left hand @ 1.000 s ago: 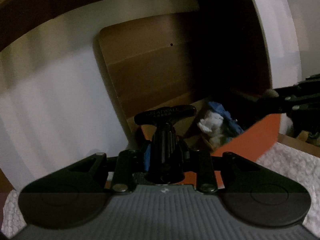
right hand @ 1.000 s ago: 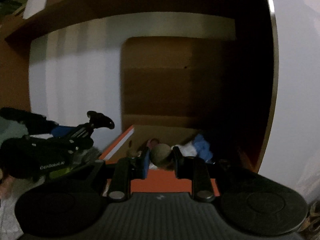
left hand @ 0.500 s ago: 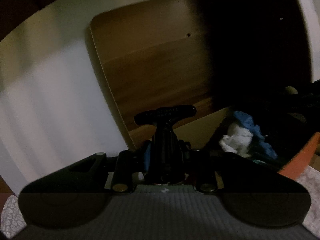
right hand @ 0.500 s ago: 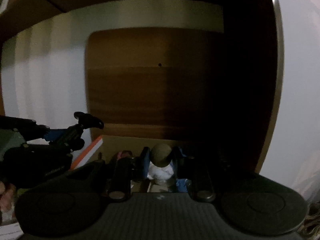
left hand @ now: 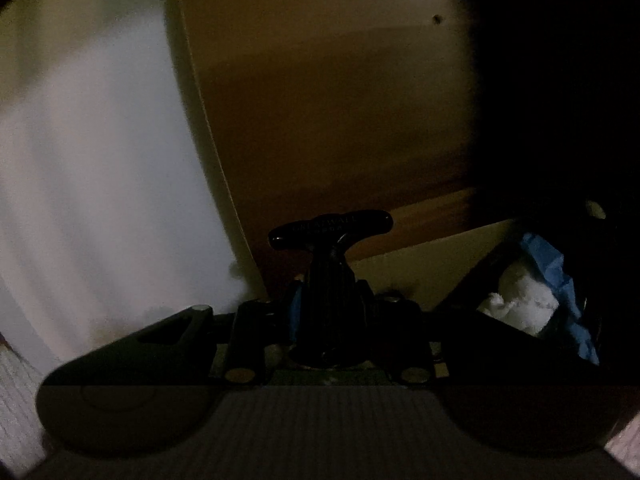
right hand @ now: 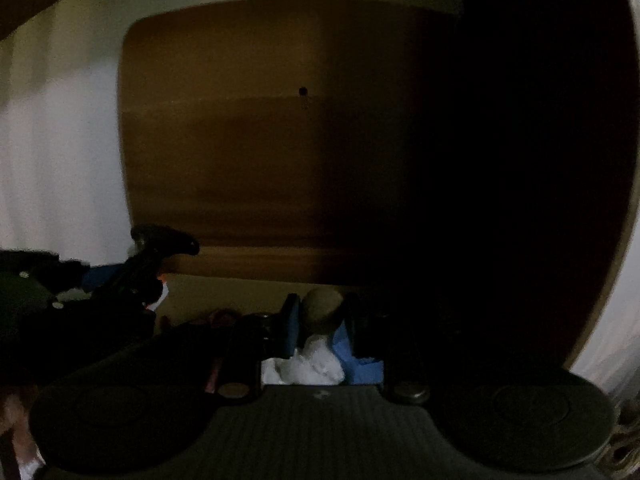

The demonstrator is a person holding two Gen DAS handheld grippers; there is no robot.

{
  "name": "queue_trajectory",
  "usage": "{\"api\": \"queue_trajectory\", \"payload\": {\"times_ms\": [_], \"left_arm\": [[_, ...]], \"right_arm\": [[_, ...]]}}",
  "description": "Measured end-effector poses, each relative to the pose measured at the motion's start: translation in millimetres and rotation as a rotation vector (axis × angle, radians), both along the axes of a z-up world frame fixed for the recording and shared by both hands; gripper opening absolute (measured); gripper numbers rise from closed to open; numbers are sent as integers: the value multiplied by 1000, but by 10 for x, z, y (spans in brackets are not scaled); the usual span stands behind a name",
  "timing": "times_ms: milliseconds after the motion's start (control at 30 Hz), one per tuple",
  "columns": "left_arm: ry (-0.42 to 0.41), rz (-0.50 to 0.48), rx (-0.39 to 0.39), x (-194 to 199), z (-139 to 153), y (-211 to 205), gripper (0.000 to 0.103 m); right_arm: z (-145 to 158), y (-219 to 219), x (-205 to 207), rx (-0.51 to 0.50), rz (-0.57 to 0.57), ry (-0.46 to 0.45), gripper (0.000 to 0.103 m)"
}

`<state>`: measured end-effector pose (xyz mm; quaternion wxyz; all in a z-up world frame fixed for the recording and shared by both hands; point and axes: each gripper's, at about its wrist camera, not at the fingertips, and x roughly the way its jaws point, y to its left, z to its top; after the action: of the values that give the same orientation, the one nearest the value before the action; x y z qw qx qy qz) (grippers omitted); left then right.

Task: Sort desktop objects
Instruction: 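Lower both items into the orange box and open both tools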

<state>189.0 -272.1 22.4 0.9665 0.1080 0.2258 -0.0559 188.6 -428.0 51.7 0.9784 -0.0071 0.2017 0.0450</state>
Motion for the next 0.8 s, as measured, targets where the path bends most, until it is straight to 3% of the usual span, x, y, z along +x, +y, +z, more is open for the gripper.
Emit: {"api": "queue_trajectory", "payload": {"times_ms": [800], "left_arm": [[20,6,14,194,-69,-21,28]], "right_arm": [[-121,93,335,1,-16,47,21]]}}
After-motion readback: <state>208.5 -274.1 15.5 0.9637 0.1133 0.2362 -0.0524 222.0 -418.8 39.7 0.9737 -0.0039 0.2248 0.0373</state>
